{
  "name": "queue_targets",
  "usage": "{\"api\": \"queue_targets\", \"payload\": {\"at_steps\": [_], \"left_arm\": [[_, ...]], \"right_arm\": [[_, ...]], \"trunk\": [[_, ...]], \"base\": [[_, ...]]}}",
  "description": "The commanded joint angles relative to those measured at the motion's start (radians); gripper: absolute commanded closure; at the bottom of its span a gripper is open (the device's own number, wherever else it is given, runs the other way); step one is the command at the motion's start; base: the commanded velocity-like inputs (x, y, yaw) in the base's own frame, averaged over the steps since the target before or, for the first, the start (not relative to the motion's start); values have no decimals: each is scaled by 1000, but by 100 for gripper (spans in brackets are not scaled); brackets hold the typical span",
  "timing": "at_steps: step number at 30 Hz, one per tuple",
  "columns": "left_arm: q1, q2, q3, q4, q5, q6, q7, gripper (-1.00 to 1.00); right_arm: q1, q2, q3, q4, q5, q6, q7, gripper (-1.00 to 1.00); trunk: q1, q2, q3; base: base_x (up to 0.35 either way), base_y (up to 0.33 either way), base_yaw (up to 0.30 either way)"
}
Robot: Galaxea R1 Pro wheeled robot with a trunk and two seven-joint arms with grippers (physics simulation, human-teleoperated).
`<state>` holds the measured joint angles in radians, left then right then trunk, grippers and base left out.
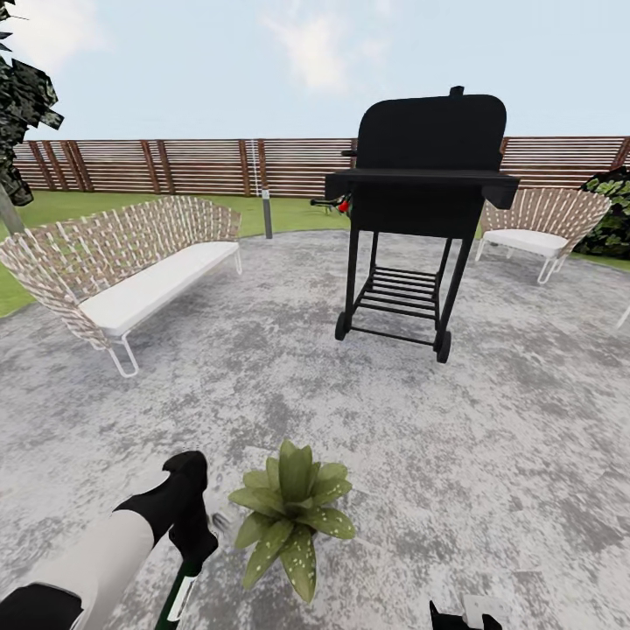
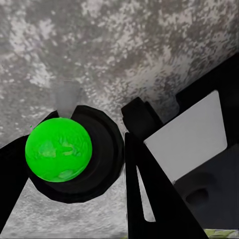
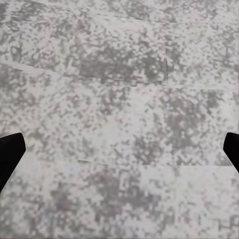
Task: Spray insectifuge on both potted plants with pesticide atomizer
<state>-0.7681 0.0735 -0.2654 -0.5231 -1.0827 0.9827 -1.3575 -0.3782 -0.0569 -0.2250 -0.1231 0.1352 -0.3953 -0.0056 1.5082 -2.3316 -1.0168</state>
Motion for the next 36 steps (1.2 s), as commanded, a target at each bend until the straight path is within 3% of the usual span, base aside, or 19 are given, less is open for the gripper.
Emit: {"api": "queue_targets", "payload": {"at_steps": [1, 6, 11, 14, 20, 22, 25, 27, 31, 36], "left_arm": [[12, 3, -4, -2, -7, 9, -7, 100], [47, 8, -1, -13, -5, 7, 37, 100], [48, -42, -3, -21, -6, 8, 40, 100], [47, -54, -4, -46, -6, 8, 40, 100], [47, -36, -2, -68, -6, 8, 40, 100], [46, -19, 23, -69, -6, 8, 40, 100], [46, -20, 77, -69, -6, 5, 40, 100], [46, -26, 81, -70, -6, 4, 40, 100], [41, -69, 81, -72, -15, 4, 40, 100], [36, -69, 82, -72, -17, 4, 40, 100]], "right_arm": [[-1, 0, -8, 1, 10, -4, -1, -100], [-1, 0, -8, 1, 10, -4, -1, -100], [-1, 0, -8, 1, 10, -4, -1, -100], [-1, 0, -8, 0, 10, -4, -1, -100], [-1, 0, -8, 1, 10, -4, -1, -100], [-1, 0, -8, 1, 10, -4, -1, -100], [-1, 0, -8, 1, 10, -4, -1, -100], [-1, 0, -8, 1, 10, -4, -1, -100], [-1, 0, -8, 1, 10, -4, -1, -100], [-1, 0, -8, 1, 10, -4, -1, -100]], "trunk": [[0, 0, -1], [0, 0, -1], [0, 0, -1], [0, 0, -1], [0, 0, -1], [0, 0, -1], [0, 0, -1], [0, 0, -1], [0, 0, -1], [0, 0, -1]], "base": [[2, 0, 0], [0, 0, 0], [0, 0, 0], [0, 0, 0], [0, 0, 0], [0, 0, 0], [0, 0, 0], [0, 0, 0], [0, 0, 0], [0, 0, 0]]}}
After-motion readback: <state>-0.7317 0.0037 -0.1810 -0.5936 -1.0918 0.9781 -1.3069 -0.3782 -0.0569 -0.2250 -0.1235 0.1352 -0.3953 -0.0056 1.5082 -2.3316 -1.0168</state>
